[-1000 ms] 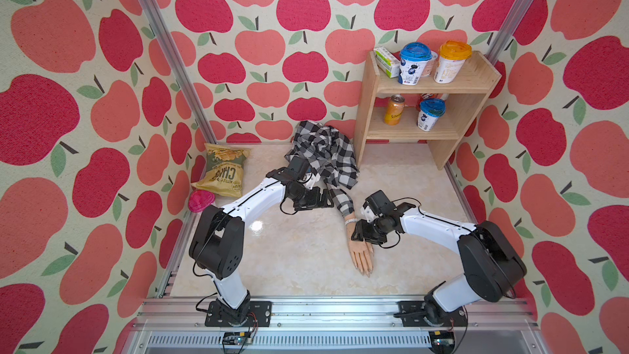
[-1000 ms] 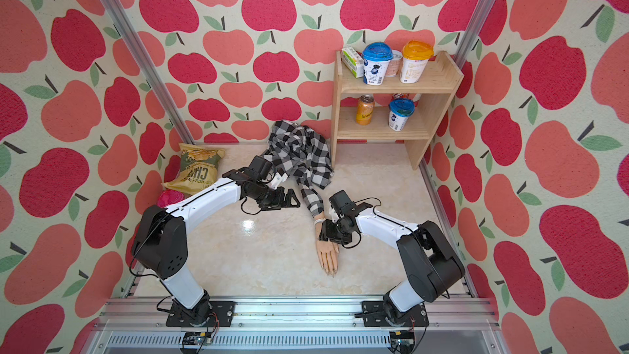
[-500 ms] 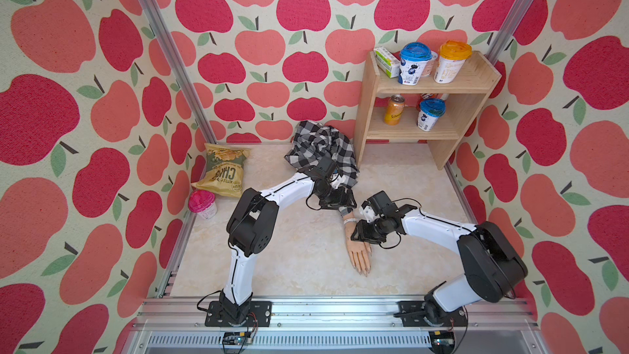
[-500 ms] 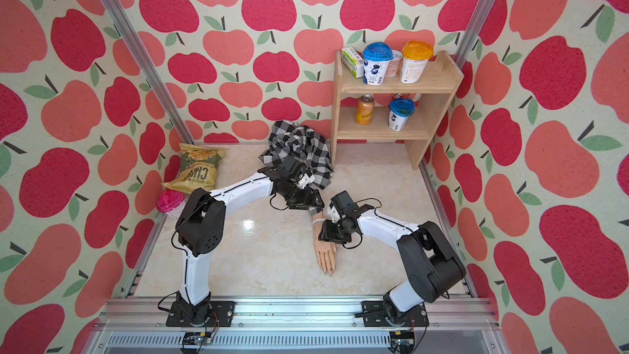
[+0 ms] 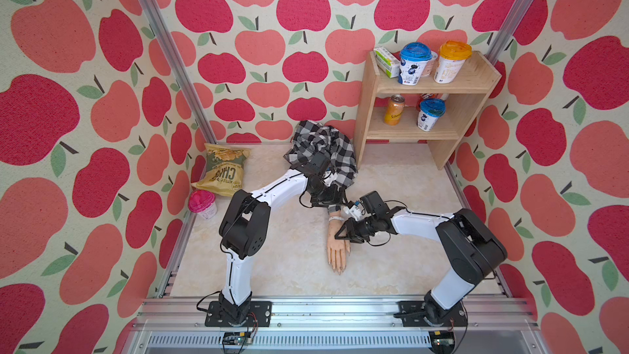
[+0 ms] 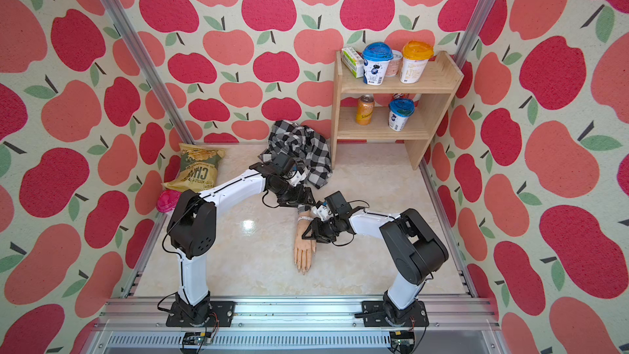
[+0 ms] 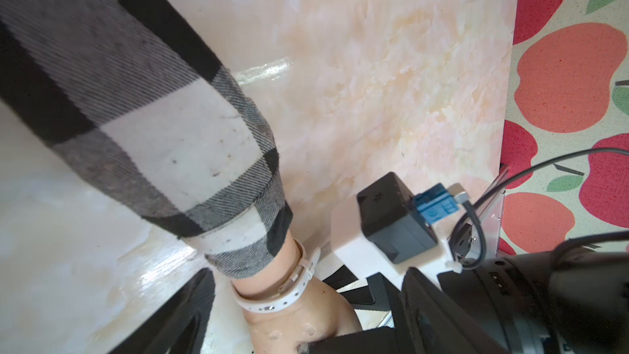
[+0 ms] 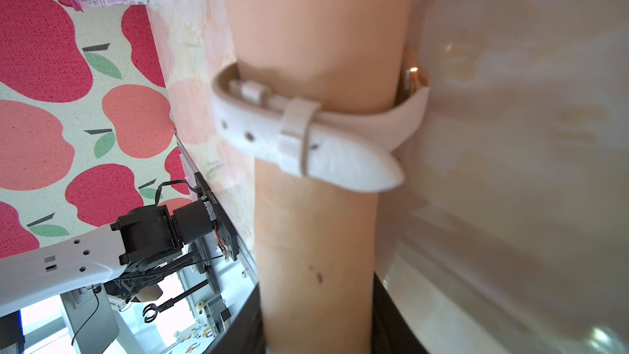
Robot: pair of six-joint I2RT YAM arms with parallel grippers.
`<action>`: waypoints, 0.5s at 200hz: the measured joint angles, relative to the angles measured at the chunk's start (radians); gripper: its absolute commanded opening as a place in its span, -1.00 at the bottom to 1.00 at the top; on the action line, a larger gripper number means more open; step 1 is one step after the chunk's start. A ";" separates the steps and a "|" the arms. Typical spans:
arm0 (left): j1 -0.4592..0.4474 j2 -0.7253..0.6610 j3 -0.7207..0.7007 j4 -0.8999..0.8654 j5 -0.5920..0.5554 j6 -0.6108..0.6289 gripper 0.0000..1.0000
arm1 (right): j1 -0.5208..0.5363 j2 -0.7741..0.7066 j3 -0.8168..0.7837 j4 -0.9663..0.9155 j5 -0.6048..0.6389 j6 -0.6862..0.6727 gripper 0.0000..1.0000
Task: Take off the watch
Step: Adjust the hand at the center of the board.
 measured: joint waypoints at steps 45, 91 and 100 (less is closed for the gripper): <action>0.000 -0.039 -0.029 -0.032 -0.037 0.040 0.81 | 0.031 0.092 0.076 -0.016 -0.034 -0.014 -0.04; 0.007 -0.063 -0.046 -0.088 -0.073 0.105 0.82 | 0.023 0.053 0.122 -0.163 0.063 -0.090 0.22; 0.014 -0.074 -0.046 -0.099 -0.080 0.107 0.81 | 0.013 0.031 0.137 -0.213 0.098 -0.110 0.23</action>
